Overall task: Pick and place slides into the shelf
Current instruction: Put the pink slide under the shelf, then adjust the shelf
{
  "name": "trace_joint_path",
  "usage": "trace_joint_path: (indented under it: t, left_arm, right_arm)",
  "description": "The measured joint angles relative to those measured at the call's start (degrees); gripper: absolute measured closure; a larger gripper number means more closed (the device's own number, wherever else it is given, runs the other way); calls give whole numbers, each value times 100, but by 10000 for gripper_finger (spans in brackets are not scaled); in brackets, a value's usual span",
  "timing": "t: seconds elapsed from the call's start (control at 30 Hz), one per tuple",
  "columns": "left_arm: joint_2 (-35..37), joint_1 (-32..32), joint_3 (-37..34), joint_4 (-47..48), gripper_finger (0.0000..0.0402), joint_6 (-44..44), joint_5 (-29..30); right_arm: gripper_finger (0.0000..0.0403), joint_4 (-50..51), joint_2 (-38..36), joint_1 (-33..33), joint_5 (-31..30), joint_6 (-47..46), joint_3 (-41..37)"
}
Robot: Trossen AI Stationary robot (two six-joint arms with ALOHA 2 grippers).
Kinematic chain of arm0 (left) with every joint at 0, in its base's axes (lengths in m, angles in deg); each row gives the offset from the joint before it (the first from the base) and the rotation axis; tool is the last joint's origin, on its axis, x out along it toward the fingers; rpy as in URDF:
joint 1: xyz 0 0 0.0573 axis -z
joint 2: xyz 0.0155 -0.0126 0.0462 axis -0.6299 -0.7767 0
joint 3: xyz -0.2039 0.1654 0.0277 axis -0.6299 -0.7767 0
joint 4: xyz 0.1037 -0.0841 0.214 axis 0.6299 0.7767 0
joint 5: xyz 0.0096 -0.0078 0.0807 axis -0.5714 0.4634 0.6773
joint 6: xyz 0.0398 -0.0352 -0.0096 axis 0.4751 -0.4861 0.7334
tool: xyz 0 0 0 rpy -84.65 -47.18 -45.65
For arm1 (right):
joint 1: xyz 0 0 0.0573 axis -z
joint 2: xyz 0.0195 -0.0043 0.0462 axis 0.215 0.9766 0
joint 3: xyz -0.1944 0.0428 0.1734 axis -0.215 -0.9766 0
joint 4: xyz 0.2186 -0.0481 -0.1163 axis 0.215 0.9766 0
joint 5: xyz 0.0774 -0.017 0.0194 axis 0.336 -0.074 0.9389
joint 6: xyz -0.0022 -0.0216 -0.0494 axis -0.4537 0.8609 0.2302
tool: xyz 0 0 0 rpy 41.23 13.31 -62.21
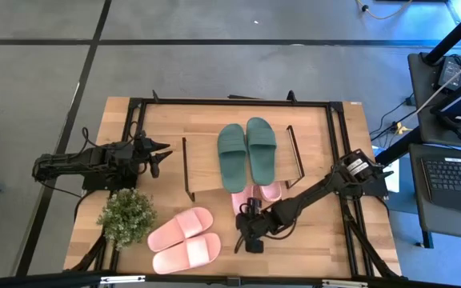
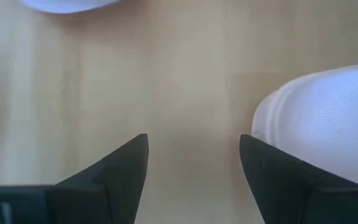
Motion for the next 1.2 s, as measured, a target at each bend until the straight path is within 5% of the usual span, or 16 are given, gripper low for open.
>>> trace_joint_path:
  t: [0.53, 1.03, 1.2]
  left_arm:
    - [2, 0, 0, 0, 274, 4, 0]
    - [2, -1, -1, 0, 274, -2, 0]
    - [2, -1, 1, 0, 274, 0, -1]
  right_arm:
    - [150, 629, 0, 431, -34, 143, 0]
    - [150, 1025, -183, 149, -16, 301, 439]
    - [150, 2289, -315, -224, -855, 77, 1019]
